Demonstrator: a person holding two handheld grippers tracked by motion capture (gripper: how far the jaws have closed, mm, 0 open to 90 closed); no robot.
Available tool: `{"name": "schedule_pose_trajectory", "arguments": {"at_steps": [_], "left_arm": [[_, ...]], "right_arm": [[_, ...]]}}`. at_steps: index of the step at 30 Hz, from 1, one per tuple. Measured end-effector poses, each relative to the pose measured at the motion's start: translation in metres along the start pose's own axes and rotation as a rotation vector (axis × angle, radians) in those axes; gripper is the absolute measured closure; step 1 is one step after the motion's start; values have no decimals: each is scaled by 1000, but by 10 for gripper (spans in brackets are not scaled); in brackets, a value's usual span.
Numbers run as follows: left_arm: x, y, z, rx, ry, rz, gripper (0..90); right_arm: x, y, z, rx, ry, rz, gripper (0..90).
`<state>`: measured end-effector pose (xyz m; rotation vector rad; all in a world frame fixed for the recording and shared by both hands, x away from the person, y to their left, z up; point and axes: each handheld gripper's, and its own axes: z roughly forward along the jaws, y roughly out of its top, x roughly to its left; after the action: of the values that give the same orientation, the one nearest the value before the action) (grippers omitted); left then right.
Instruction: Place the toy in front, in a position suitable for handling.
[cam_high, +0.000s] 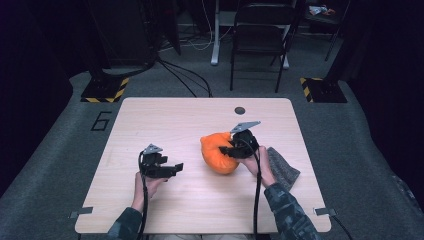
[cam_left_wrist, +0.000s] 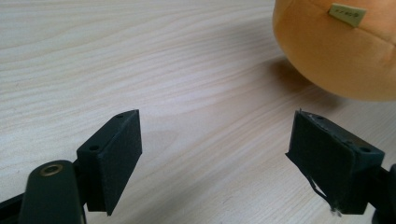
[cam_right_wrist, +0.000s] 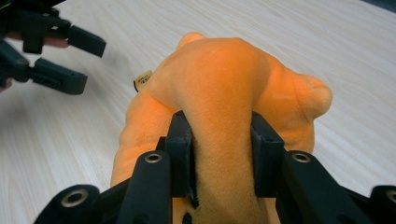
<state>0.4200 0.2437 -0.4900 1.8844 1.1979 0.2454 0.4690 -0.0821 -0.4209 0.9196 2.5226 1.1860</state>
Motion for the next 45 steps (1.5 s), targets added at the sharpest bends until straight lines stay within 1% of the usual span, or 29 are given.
{"name": "schedule_pose_trajectory", "arguments": {"at_steps": [4, 5, 6, 7, 8, 9, 10, 11, 14, 15, 17, 18, 21, 24, 26, 27, 30, 31, 32, 33, 34, 35, 37, 39, 41, 42, 43, 44, 45], "left_arm": [[-1, -2, -1, -1, 5, 9, 162], [-1, -3, -1, -1, 13, 20, 161], [0, -4, -2, -5, 10, 16, 160], [1, -4, -4, 9, 13, 22, 159], [1, -4, -4, 5, 16, 20, 157], [2, -5, -6, 5, 17, 18, 157], [2, -6, -7, 1, 18, 16, 157], [2, -6, -8, -3, 23, 14, 157], [4, -8, -11, -5, 23, 9, 155], [5, -9, -12, -3, 24, 10, 155], [5, -10, -13, -12, 29, 4, 155], [6, -10, -15, -4, 25, 6, 155], [6, -12, -17, -14, 26, -20, 155], [7, -14, -19, -21, 29, -22, 154], [8, -15, -20, -16, 25, -19, 154], [7, -15, -21, -21, 22, -27, 153], [7, -15, -21, -18, 21, -23, 153], [6, -15, -20, -14, 12, -22, 153], [6, -15, -20, -15, 10, -21, 152], [6, -15, -20, -15, 10, -21, 152], [6, -14, -19, -18, 10, -16, 151], [5, -12, -18, -29, 1, -14, 151], [4, -10, -17, -40, 3, -7, 150], [4, -8, -17, -32, -7, 4, 150], [2, -2, -13, -48, -29, 21, 148], [2, -2, -13, -48, -29, 21, 148], [0, 4, -10, -58, -68, 47, 148], [0, 4, -10, -58, -68, 47, 148], [-3, 10, -8, -67, -97, 63, 146]], "right_arm": [[-5, 1, 0, -4, 44, -67, 660], [-6, 2, 0, -3, 58, -91, 660], [-6, 2, 1, -4, 71, -101, 660], [-6, 3, 2, 1, 84, -117, 660], [-6, 4, 4, 6, 103, -156, 660], [-6, 4, 4, 6, 103, -156, 660], [-5, 5, 5, 13, 112, -176, 660], [-4, 5, 7, 14, 116, -172, 660], [-3, 7, 12, 25, 147, -237, 659], [-3, 7, 12, 25, 147, -237, 659], [-4, 7, 15, 35, 170, -273, 659], [-4, 7, 16, 40, 175, -274, 659], [-4, 7, 20, 42, 197, -306, 658], [-5, 6, 23, 52, 228, -334, 655], [-6, 5, 26, 64, 246, -353, 652], [-8, 2, 32, 91, 254, -360, 650], [-10, 0, 35, 85, 257, -349, 642], [-11, 0, 35, 81, 264, -348, 615], [-12, -1, 35, 83, 248, -321, 540], [-13, -1, 35, 81, 249, -321, 499], [-14, -1, 33, 78, 245, -308, 411], [-14, 0, 32, 74, 233, -288, 369], [-14, -1, 28, 53, 227, -274, 307], [-14, -1, 22, 44, 212, -252, 245], [-14, -2, 16, 36, 198, -233, 191], [-14, -2, 16, 36, 198, -233, 191], [-13, -5, 6, 21, 184, -189, 161], [-13, -5, 6, 21, 184, -189, 161], [-14, -8, -4, 9, 167, -171, 153]]}}
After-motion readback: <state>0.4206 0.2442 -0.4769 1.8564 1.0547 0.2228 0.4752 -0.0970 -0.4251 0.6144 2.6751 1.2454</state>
